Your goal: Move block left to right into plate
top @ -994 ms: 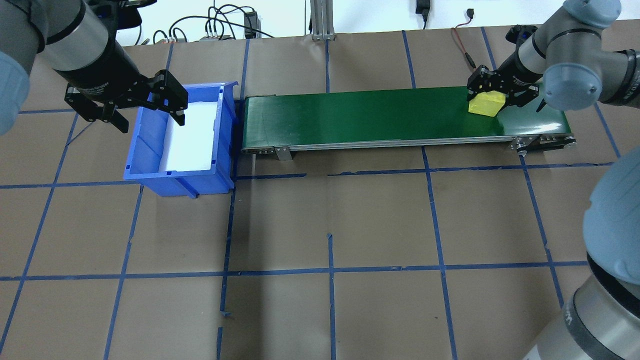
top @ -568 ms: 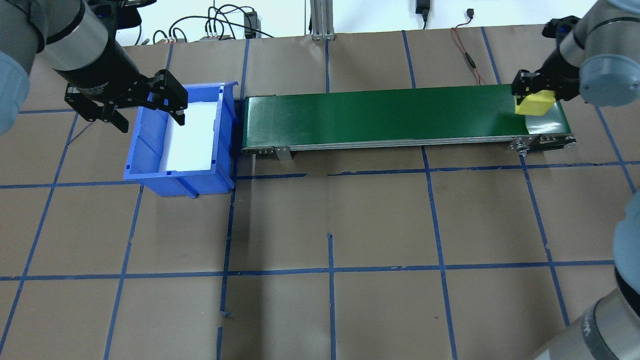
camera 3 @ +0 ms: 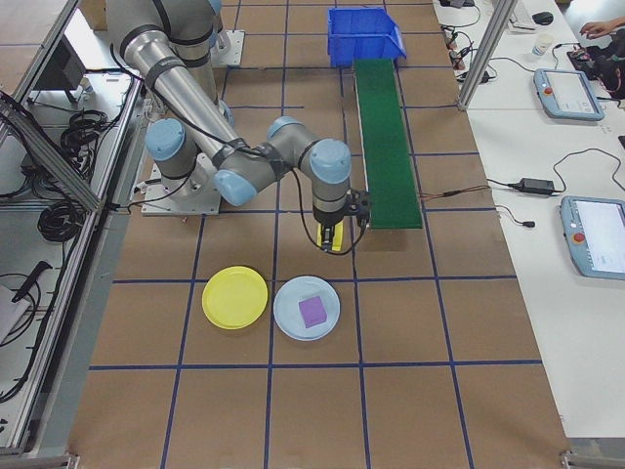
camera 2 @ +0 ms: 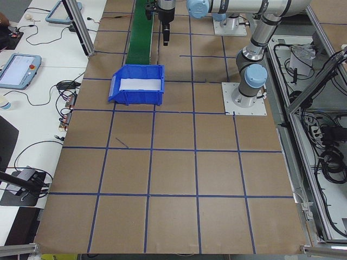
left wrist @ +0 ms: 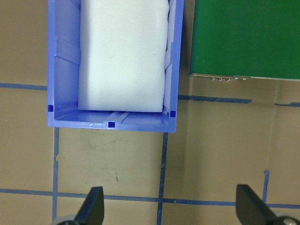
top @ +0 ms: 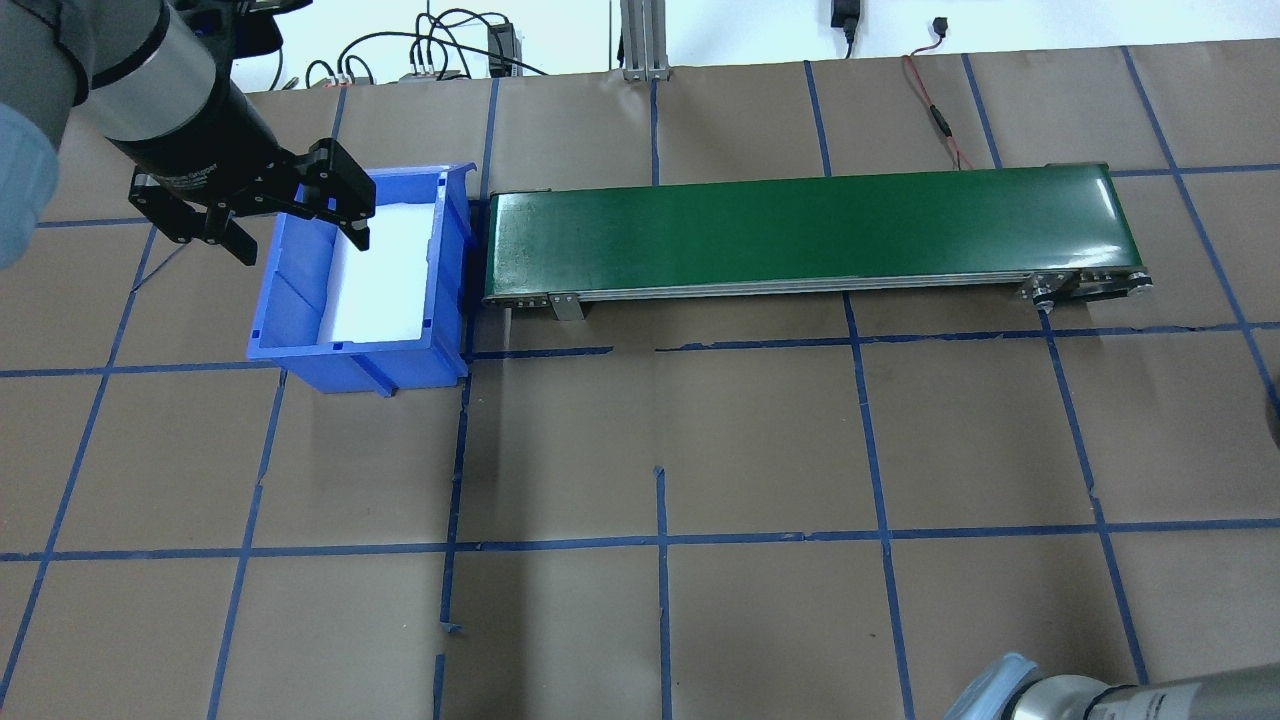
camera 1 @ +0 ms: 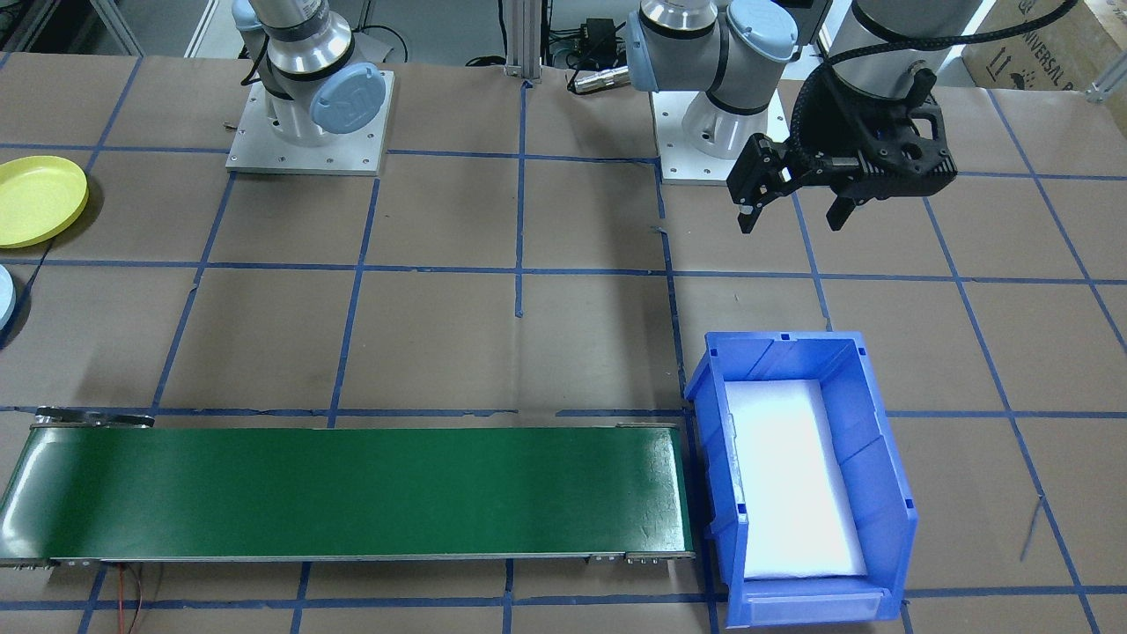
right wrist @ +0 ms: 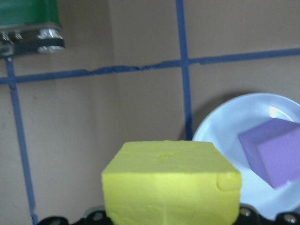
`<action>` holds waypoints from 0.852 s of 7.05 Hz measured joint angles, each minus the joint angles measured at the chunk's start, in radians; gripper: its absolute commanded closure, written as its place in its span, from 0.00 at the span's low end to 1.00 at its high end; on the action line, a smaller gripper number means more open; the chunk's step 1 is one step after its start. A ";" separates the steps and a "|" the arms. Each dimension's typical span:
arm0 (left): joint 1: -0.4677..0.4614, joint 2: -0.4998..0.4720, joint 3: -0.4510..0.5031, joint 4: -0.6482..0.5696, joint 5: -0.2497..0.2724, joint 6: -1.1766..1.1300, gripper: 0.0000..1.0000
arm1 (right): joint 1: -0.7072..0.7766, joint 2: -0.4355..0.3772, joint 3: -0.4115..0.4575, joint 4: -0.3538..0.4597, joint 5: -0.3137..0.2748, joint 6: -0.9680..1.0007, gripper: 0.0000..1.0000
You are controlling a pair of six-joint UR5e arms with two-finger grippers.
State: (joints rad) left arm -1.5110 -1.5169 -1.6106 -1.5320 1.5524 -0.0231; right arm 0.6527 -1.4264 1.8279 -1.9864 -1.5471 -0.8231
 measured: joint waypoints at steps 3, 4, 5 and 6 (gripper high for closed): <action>0.001 0.000 0.000 0.000 -0.003 0.000 0.00 | -0.284 -0.016 0.161 -0.101 -0.007 -0.200 0.75; 0.001 -0.001 0.000 0.000 -0.004 0.000 0.00 | -0.346 -0.017 0.221 -0.144 -0.008 -0.242 0.71; 0.002 -0.001 0.000 0.000 -0.005 0.000 0.00 | -0.383 -0.017 0.255 -0.161 -0.014 -0.279 0.50; 0.002 -0.001 0.000 0.000 -0.006 0.001 0.00 | -0.400 -0.016 0.269 -0.166 -0.035 -0.303 0.35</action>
State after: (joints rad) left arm -1.5094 -1.5184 -1.6107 -1.5324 1.5465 -0.0226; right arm 0.2528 -1.4428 2.0965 -2.1523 -1.5821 -1.1257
